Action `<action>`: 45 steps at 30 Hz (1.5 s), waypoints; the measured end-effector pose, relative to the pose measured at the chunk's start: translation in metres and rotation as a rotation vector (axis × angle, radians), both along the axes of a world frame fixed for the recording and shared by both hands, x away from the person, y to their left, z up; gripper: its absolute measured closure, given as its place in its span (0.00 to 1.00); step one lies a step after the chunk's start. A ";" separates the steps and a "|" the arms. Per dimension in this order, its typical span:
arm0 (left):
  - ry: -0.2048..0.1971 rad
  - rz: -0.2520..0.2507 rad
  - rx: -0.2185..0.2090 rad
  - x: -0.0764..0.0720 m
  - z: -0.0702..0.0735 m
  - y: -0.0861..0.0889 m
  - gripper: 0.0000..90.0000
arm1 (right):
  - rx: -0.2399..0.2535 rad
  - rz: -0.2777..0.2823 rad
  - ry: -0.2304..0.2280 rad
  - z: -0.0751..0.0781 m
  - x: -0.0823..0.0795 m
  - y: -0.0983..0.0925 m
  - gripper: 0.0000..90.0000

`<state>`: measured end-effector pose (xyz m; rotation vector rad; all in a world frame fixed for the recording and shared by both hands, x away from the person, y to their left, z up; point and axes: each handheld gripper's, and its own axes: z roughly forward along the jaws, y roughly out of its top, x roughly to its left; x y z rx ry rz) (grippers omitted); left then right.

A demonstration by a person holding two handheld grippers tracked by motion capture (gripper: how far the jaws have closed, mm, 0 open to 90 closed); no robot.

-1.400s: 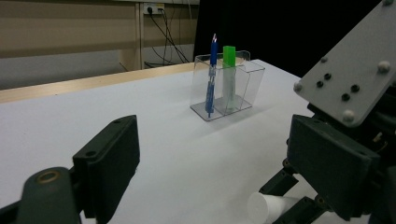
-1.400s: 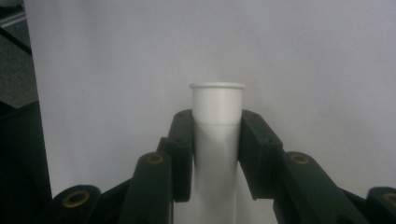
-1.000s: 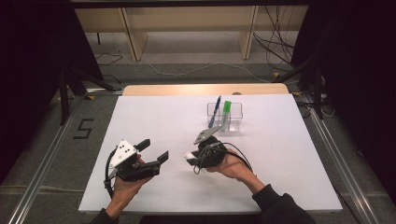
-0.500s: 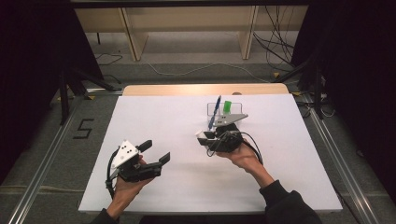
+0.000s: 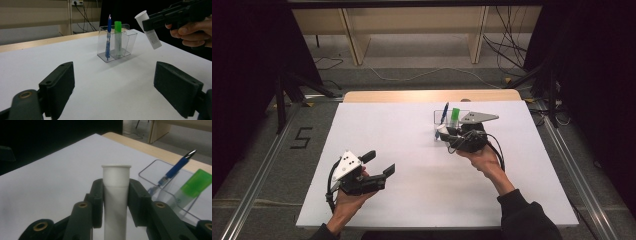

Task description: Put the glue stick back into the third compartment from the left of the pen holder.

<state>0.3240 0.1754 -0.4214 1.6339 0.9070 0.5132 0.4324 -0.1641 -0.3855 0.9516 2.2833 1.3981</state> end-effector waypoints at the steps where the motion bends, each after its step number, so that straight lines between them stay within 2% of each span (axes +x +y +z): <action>1: 0.000 0.001 0.000 0.000 0.000 0.000 0.18 | 0.003 -0.007 -0.003 0.001 0.001 -0.003 0.75; 8: 0.001 0.002 0.003 0.000 0.000 0.000 0.18 | 0.029 -0.060 -0.021 0.006 0.006 -0.018 0.75; 24: 0.006 -0.001 0.000 0.000 -0.001 -0.001 0.18 | 0.076 -0.202 -0.056 0.005 0.018 -0.050 0.75; 35: 0.005 0.002 0.002 0.000 -0.002 -0.001 0.18 | 0.088 -0.248 -0.050 -0.001 0.031 -0.053 0.75; 45: 0.008 0.006 -0.003 0.000 -0.002 -0.001 0.18 | 0.105 -0.287 -0.055 0.003 0.045 -0.054 0.75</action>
